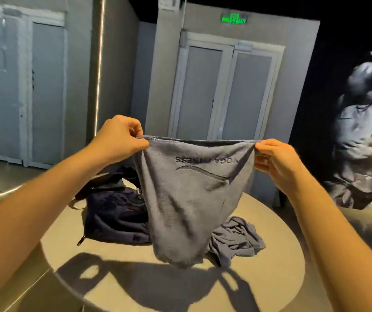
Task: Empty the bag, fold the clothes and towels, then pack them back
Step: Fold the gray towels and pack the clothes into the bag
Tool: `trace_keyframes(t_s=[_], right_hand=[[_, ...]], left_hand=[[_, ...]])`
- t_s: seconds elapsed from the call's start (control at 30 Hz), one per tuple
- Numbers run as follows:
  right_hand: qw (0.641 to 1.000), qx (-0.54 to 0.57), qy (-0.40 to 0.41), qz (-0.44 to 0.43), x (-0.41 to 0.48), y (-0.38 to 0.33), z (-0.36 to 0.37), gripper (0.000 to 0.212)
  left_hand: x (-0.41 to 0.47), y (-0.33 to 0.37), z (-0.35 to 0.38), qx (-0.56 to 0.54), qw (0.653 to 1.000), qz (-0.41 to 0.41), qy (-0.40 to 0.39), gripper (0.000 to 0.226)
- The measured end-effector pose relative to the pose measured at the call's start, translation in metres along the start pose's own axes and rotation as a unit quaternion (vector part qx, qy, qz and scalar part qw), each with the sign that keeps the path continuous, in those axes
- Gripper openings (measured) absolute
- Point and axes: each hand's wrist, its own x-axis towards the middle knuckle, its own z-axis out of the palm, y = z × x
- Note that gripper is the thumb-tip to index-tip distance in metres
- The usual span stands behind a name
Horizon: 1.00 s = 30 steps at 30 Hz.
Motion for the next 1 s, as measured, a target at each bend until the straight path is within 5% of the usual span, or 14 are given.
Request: trace_keyframes(t_s=[0.07, 0.13, 0.23, 0.3, 0.4, 0.53, 0.8, 0.9, 1.0], right_hand=[[0.987, 0.039, -0.158, -0.003, -0.019, -0.023, 0.000, 0.013], [0.974, 0.013, -0.226, -0.006, -0.028, -0.037, -0.001, 0.013], [0.989, -0.140, -0.039, -0.037, -0.019, -0.028, 0.010, 0.009], [0.989, -0.131, 0.041, -0.059, -0.015, -0.023, 0.015, 0.008], [0.994, -0.065, -0.076, -0.037, -0.019, -0.026, 0.012, 0.018], [0.988, -0.135, 0.024, -0.073, -0.015, -0.025, 0.007, 0.018], [0.969, -0.210, 0.016, -0.131, -0.014, -0.018, 0.009, 0.019], [0.988, -0.118, -0.068, -0.079, -0.024, -0.032, 0.008, 0.018], [0.962, 0.004, -0.272, -0.023, -0.042, -0.050, -0.001, 0.014]], left_hand=[[0.002, -0.004, -0.009, 0.002, 1.000, -0.018, -0.013, 0.015], [0.001, -0.011, -0.017, 0.006, 0.999, -0.029, -0.022, 0.012], [0.001, -0.014, -0.027, -0.009, 0.999, -0.035, -0.013, 0.010], [0.001, -0.015, -0.031, -0.007, 0.999, -0.036, -0.009, 0.010], [0.001, -0.017, -0.035, 0.010, 0.999, -0.047, -0.001, 0.010], [0.001, -0.017, -0.036, 0.007, 0.997, -0.082, -0.015, 0.009], [0.003, -0.028, -0.033, 0.075, 0.992, -0.098, 0.024, 0.014], [0.002, -0.032, -0.032, 0.073, 0.990, -0.109, 0.057, 0.016], [0.002, -0.032, -0.035, -0.039, 0.991, -0.112, 0.065, 0.017]])
